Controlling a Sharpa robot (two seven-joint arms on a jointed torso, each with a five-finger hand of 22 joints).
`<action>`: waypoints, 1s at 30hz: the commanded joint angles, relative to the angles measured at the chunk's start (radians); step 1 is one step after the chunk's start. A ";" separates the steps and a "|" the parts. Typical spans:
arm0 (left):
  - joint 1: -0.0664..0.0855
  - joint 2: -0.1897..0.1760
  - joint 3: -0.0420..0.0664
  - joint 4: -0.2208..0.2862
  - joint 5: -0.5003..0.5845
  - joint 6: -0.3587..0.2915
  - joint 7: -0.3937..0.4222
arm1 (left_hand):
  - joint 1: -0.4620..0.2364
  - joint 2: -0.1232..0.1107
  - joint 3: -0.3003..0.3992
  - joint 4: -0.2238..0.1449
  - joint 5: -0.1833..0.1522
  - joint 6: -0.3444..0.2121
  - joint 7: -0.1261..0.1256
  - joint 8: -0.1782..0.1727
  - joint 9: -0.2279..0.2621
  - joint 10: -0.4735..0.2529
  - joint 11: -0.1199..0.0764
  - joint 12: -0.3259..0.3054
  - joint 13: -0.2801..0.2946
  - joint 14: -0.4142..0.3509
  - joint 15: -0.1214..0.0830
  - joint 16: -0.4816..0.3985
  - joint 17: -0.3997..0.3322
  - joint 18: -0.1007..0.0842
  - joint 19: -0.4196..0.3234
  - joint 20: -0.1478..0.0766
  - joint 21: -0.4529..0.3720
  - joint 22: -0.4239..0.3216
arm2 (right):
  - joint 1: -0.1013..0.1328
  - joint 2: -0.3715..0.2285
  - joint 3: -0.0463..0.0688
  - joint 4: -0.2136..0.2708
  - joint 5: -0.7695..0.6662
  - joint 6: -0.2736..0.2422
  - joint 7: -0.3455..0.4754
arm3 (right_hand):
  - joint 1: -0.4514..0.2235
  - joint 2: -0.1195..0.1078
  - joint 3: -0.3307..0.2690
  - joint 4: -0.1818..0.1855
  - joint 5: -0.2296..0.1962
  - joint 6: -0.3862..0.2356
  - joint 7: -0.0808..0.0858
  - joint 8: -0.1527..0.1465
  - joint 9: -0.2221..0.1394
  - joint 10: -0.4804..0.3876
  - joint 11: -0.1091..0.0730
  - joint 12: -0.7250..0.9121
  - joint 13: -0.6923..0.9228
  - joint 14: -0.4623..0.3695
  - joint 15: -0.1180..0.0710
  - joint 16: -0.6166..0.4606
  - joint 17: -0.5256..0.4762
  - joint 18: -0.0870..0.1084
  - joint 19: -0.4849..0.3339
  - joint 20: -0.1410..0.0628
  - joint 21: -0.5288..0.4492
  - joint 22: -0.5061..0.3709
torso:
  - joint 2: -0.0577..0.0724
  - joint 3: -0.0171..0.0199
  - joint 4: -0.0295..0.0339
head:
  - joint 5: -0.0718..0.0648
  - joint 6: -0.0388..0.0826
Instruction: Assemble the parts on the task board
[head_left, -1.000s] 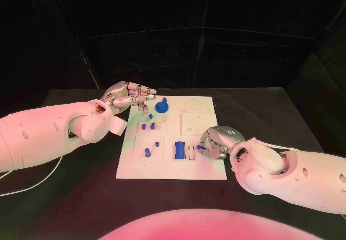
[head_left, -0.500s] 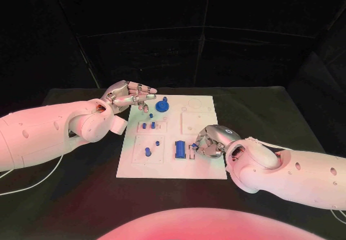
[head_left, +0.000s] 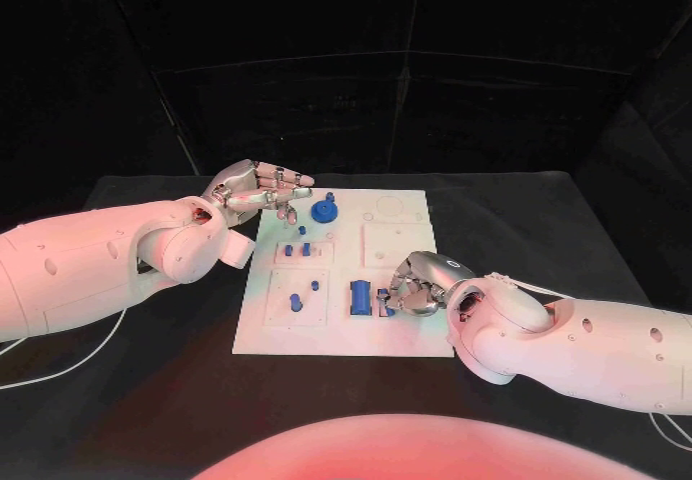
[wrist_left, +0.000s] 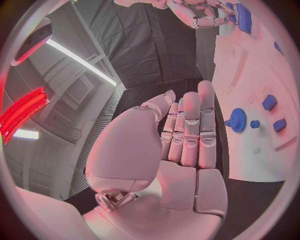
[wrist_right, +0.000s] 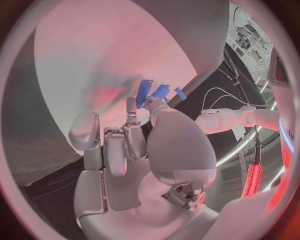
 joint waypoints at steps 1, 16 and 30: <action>0.001 0.000 0.001 0.003 0.004 0.023 -0.005 | 0.000 0.010 -0.003 0.000 0.001 -0.002 0.001 0.006 -0.001 -0.006 -0.002 0.005 0.001 -0.008 0.001 -0.001 -0.001 0.014 -0.004 0.004 -0.005 -0.001 | 0.001 0.002 0.000 0.001 0.017 0.009 -0.011 | -0.009 0.000 -0.002 0.007 0.003 0.002 0.001 0.004 0.000 0.006 -0.001 0.005 0.083 0.098 -0.007 0.003 0.230 -0.020 0.006 -0.001 0.004 0.002 | -0.001 0.0006 -0.0006 | 0.000 -0.001; 0.001 0.001 0.001 0.002 0.004 0.028 -0.009 | 0.000 0.010 -0.002 0.000 0.001 -0.002 0.001 0.007 -0.001 -0.007 -0.002 0.005 0.001 -0.009 0.001 -0.001 -0.002 0.014 -0.004 0.004 -0.006 -0.002 | 0.001 0.005 0.000 -0.003 0.012 0.004 -0.020 | -0.052 -0.007 -0.029 0.035 0.003 0.006 0.000 0.009 0.007 0.010 -0.002 0.010 0.088 0.099 -0.009 0.004 0.230 -0.021 0.006 -0.003 0.004 0.003 | 0.000 0.0005 -0.0011 | -0.001 0.001; 0.001 0.000 0.001 0.003 0.004 0.027 -0.010 | 0.000 0.010 -0.002 0.000 0.001 -0.002 0.001 0.007 -0.001 -0.007 -0.002 0.005 0.001 -0.009 0.001 -0.001 -0.002 0.014 -0.004 0.004 -0.006 -0.002 | 0.001 0.001 0.000 -0.001 0.010 0.002 -0.011 | -0.141 0.022 -0.122 0.088 -0.057 0.009 0.000 0.014 0.018 0.019 -0.001 0.025 0.104 0.099 -0.008 0.006 0.234 -0.021 0.007 -0.003 0.006 0.009 | -0.001 0.0005 -0.0009 | -0.003 0.000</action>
